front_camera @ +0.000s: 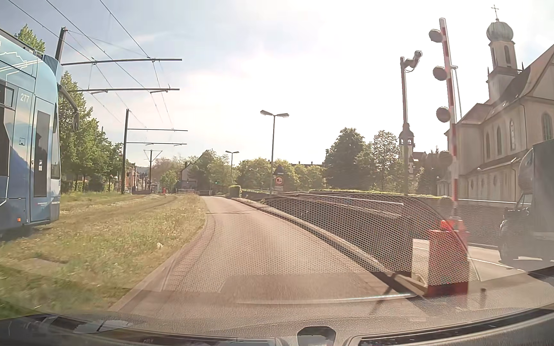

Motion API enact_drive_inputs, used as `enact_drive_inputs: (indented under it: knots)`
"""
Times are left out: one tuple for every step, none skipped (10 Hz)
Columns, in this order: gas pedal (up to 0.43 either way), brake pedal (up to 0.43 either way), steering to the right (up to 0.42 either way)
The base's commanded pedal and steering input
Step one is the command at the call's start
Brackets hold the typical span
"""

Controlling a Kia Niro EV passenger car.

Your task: Follow the waypoints while adhering to traffic rules and regulations

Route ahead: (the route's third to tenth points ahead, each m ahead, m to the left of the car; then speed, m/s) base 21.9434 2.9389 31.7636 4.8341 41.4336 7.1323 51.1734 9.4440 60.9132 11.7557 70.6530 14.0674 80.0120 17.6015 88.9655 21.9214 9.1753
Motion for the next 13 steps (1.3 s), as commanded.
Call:
enact_drive_inputs:
  knots:
    - [0.11, 0.0, -0.045]
    - [0.11, 0.0, -0.046]
    - [0.11, 0.0, -0.046]
    - [0.098, 0.0, -0.046]
    - [0.087, 0.0, -0.046]
    - [0.087, 0.0, -0.046]
    - [0.087, 0.0, -0.046]
    - [0.087, 0.0, -0.046]
    - [0.087, 0.0, -0.046]
    - [0.087, 0.0, -0.046]
    - [0.087, 0.0, -0.046]
    - [0.087, 0.0, -0.046]
    - [0.087, 0.0, -0.046]
